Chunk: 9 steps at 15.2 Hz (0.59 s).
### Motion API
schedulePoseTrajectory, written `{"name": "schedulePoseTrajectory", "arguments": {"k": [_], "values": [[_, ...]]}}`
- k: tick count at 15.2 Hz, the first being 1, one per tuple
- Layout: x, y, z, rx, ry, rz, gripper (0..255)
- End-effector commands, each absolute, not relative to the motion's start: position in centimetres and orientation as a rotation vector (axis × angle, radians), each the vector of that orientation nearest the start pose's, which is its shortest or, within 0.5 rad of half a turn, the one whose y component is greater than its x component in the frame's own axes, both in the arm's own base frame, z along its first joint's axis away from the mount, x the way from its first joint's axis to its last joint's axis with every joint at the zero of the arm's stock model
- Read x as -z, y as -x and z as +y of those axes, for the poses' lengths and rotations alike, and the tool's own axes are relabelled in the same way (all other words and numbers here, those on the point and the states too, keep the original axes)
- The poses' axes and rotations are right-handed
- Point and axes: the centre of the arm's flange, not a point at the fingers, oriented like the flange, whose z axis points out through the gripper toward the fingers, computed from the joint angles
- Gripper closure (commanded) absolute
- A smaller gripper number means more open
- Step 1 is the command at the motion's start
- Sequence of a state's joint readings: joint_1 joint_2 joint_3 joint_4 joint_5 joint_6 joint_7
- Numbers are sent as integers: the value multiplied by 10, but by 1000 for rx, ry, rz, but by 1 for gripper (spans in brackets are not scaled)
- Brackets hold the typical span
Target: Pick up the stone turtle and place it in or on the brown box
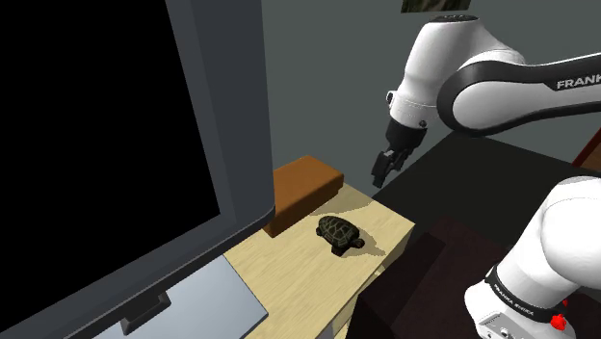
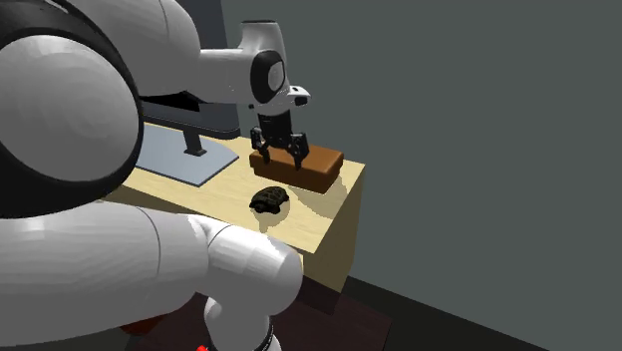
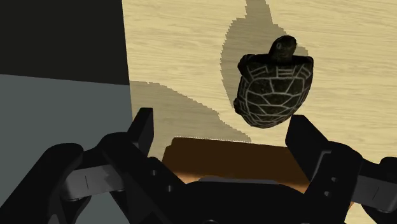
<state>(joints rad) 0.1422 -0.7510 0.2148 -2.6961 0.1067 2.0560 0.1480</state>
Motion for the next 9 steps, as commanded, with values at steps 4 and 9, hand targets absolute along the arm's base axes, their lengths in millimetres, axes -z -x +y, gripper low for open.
{"name": "schedulePoseTrajectory", "arguments": {"k": [4,9], "values": [[-402,-305,158,125,3149,-215,0],[-353,-296,199,74,3141,-250,0]]}}
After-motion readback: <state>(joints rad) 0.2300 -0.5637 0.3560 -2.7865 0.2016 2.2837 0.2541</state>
